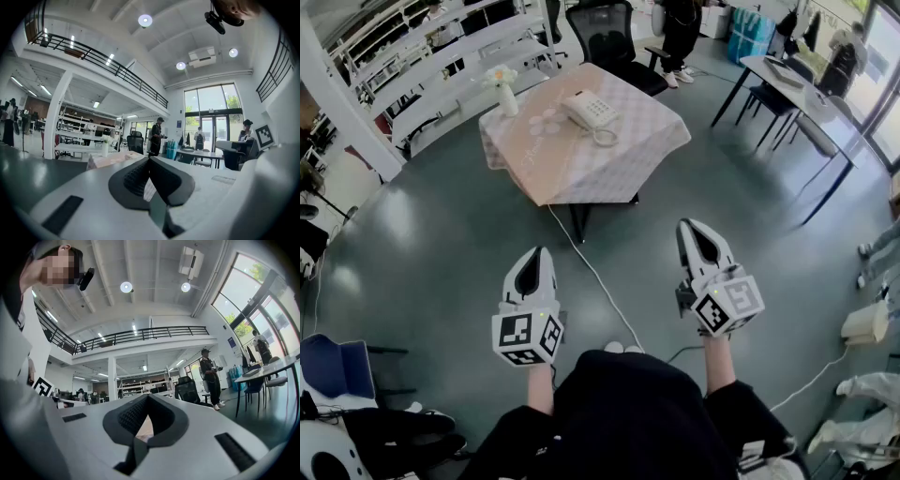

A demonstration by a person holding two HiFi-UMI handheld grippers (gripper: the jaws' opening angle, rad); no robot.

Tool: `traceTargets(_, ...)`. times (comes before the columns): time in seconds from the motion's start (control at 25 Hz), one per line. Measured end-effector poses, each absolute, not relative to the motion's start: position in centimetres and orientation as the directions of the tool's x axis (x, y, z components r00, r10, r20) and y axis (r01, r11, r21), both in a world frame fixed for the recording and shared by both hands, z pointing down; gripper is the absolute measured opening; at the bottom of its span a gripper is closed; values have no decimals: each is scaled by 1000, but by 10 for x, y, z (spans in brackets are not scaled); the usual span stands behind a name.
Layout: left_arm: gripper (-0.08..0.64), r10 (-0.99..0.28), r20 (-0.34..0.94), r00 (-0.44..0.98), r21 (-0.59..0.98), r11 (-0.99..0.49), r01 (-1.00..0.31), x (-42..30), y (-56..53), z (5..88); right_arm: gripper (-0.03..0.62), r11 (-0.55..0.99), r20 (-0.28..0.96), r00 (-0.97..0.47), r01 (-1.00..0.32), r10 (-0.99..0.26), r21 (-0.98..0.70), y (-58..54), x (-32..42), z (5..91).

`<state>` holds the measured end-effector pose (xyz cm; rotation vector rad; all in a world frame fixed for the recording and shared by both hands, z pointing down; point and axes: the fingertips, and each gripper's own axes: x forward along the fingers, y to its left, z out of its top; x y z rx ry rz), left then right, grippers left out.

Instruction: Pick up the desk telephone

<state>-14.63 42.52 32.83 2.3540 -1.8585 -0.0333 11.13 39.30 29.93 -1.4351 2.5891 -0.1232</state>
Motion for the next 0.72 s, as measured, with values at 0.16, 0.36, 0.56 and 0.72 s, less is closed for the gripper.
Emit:
traceTargets(0.16, -2, -968, 71, 242, 131, -232, -964, -145, 421, 330, -8, 529, -113, -517, -834, -848, -158, 390, 111, 301)
traceTargets(0.36, -2, -964, 77, 255, 138, -243, -960, -147, 419, 331, -8, 521, -110, -510, -839, -853, -156, 389, 108, 301)
traceTargets(0.56, -2, -960, 78, 268, 141, -255, -957, -151, 410, 334, -8, 515, -117, -502, -848, -857, -130, 380, 102, 299)
traceTargets(0.72, -2, -954, 94, 286, 144, -271, -952, -148, 406, 341, -8, 505, -124, -491, -851, -862, -145, 378, 99, 303)
